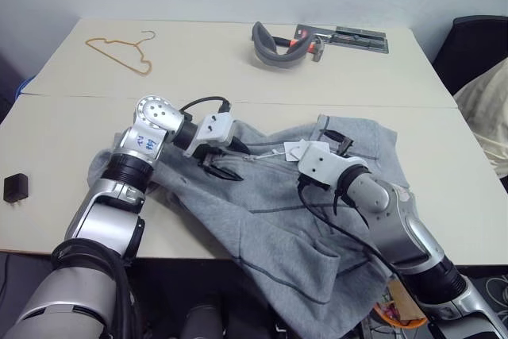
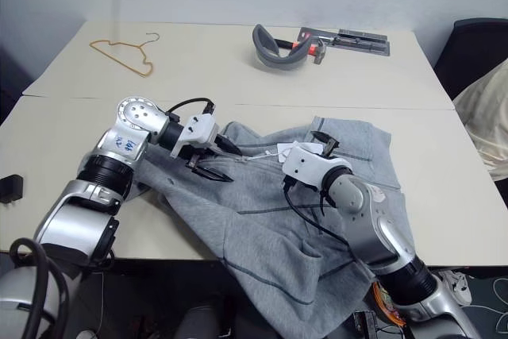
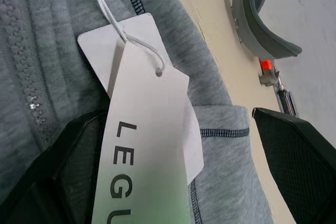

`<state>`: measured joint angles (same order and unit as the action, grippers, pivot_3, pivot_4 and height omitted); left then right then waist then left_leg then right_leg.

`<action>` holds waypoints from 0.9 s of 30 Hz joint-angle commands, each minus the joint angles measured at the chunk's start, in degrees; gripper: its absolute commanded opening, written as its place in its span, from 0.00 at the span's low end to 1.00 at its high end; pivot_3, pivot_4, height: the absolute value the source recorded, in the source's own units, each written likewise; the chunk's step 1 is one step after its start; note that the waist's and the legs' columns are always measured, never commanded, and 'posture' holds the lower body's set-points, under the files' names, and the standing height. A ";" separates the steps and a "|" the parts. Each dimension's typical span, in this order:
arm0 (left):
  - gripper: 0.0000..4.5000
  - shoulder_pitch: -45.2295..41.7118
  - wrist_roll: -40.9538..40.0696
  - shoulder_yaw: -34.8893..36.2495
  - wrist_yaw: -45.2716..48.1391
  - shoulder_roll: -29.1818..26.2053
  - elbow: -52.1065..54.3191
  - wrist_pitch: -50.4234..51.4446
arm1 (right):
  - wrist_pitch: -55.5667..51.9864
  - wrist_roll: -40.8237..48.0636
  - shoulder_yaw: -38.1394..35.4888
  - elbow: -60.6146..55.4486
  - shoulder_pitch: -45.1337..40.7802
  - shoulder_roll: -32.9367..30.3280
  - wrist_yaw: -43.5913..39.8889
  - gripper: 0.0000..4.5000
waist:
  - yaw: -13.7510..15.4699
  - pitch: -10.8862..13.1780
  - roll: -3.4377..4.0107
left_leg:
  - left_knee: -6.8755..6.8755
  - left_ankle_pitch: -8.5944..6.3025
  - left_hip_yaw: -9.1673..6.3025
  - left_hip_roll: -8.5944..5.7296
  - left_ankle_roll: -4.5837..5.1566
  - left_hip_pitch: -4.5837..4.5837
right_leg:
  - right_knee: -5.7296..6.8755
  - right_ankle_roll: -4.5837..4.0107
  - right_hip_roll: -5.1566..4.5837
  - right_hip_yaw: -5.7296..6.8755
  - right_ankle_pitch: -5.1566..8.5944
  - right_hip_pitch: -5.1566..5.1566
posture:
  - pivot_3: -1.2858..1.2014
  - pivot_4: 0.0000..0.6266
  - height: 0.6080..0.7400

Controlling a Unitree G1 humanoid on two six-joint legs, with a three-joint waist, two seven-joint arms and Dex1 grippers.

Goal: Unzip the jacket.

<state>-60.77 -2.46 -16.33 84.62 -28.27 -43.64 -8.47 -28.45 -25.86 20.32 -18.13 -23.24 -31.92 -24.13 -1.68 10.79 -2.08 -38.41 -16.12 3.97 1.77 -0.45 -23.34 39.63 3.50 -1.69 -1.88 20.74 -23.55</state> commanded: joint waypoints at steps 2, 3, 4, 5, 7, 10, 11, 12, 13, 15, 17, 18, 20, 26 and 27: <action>0.76 -0.58 -0.02 1.34 -0.56 0.25 0.05 -0.46 | 6.98 -3.34 1.72 2.40 -1.11 0.87 2.56 0.91 | -0.11 0.00 0.00 | 0.00 0.00 0.01 0.00 0.00 0.00 | 0.01 0.00 0.00 -0.01 0.00 0.00 | 0.52 0.24 1.00; 0.76 -0.58 -0.04 1.39 -0.57 0.24 0.03 -0.41 | 7.88 -3.66 1.98 3.51 -1.36 1.44 3.02 0.87 | -0.16 0.00 0.00 | 0.00 0.00 0.01 0.01 0.00 0.00 | 0.01 0.00 0.01 -0.01 0.00 0.00 | 0.52 0.24 1.00; 0.76 -0.52 -0.06 1.41 -0.56 0.23 0.12 -0.35 | 8.85 -3.92 2.29 4.92 -1.66 1.98 3.43 0.80 | -0.17 0.00 0.00 | 0.00 0.00 0.01 0.01 -0.01 0.02 | 0.02 0.00 0.01 -0.01 0.00 -0.01 | 0.52 0.24 1.00; 0.76 -0.43 -0.08 1.44 -0.53 0.21 0.22 -0.26 | 9.74 -4.26 2.51 6.39 -1.95 2.53 3.86 0.72 | -0.17 0.00 0.00 | 0.01 0.01 0.01 0.01 -0.02 0.02 | 0.03 0.00 0.02 -0.01 0.00 -0.01 | 0.52 0.24 1.00; 0.76 -0.10 -0.05 1.40 -0.54 0.23 0.41 -0.19 | 11.98 -5.03 2.65 9.52 -2.79 3.51 5.10 0.57 | -0.17 0.00 0.00 | 0.00 0.01 0.02 0.01 -0.02 0.02 | 0.04 0.00 0.01 -0.01 0.00 -0.01 | 0.52 0.24 1.00; 0.76 0.11 0.17 1.32 -0.91 0.51 -0.22 0.10 | 13.67 -5.12 1.73 12.14 -3.55 4.78 6.01 0.34 | -0.14 0.00 0.00 | 0.00 0.02 0.03 0.01 -0.03 0.02 | 0.07 0.00 0.00 -0.01 0.00 -0.01 | 0.52 0.24 1.00; 0.76 0.08 0.37 1.28 -1.29 0.71 -0.76 0.09 | 14.00 -4.94 1.26 12.58 -3.66 5.09 6.17 0.26 | -0.16 0.00 0.00 | 0.00 0.02 0.03 0.01 -0.03 0.02 | 0.08 0.00 0.00 -0.01 0.00 -0.01 | 0.52 0.24 1.00; 0.76 0.07 0.61 1.24 -1.83 0.99 -1.36 -0.10 | 14.04 -4.60 0.67 12.68 -3.57 5.33 6.20 0.19 | -0.17 0.00 0.00 | 0.00 0.02 0.03 0.02 -0.03 0.02 | 0.10 0.00 0.00 -0.01 0.00 -0.01 | 0.52 0.24 1.00; 0.76 0.03 0.89 1.23 -2.48 1.26 -2.04 -0.30 | 13.98 -4.31 0.12 12.63 -3.43 5.51 6.21 0.13 | -0.17 0.00 0.00 | 0.00 0.02 0.03 0.02 -0.03 0.02 | 0.11 0.00 0.00 -0.01 0.00 -0.01 | 0.52 0.24 1.00; 0.76 -0.25 1.68 1.40 -4.85 1.98 -4.17 -1.62 | 13.36 -2.85 -1.64 11.46 -2.56 6.22 5.86 0.01 | -0.15 0.00 0.00 | -0.01 0.02 0.04 0.02 -0.03 0.03 | 0.12 0.00 0.00 -0.02 0.00 -0.01 | 0.52 0.24 1.00; 0.76 -0.80 2.37 1.93 -8.42 3.09 -7.12 -2.56 | 11.39 1.03 -4.80 8.52 -1.02 8.36 4.98 0.01 | -0.01 0.00 0.00 | -0.01 0.02 0.02 0.02 -0.03 0.03 | 0.12 0.00 -0.01 0.00 0.00 0.01 | 0.52 0.24 1.00; 0.76 -0.81 2.76 2.04 -9.73 3.60 -8.75 -2.93 | 9.76 3.15 -6.66 6.09 0.06 9.60 4.35 0.01 | 0.04 0.00 0.00 | -0.02 0.02 0.02 0.02 -0.03 0.02 | 0.13 0.00 -0.01 0.00 0.00 0.00 | 0.52 0.24 1.00; 0.76 -0.20 3.83 1.73 -11.48 4.29 -11.57 -3.91 | 6.70 7.47 -9.53 0.69 2.43 11.60 2.30 0.01 | 0.06 0.00 0.00 | -0.01 0.02 0.02 0.02 -0.03 0.01 | 0.21 0.00 -0.02 0.00 0.00 0.00 | 0.52 0.24 1.00; 0.76 2.64 6.37 0.91 -13.66 5.68 -15.07 -7.03 | -1.80 15.36 -15.91 -13.48 7.63 13.73 -0.82 0.01 | 0.09 -0.01 0.02 | 0.02 0.01 0.01 0.02 -0.03 0.04 | 0.21 0.00 -0.01 0.02 0.00 0.02 | 0.52 0.24 1.00; 0.76 3.00 6.57 0.93 -13.83 5.84 -15.26 -7.30 | -2.74 15.94 -16.48 -15.08 8.17 13.42 -1.06 0.01 | 0.11 -0.02 0.03 | 0.03 0.01 0.01 0.02 -0.03 0.04 | 0.21 0.00 -0.02 0.02 0.00 0.02 | 0.52 0.24 1.00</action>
<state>-59.37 2.74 -15.10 71.31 -22.60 -57.35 -15.26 -30.07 -11.25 7.06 -27.52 -14.96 -17.98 -25.12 -1.57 10.77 -2.05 -38.38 -16.11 3.98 1.78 -0.48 -23.29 39.83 3.50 -1.71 -1.86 20.74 -23.50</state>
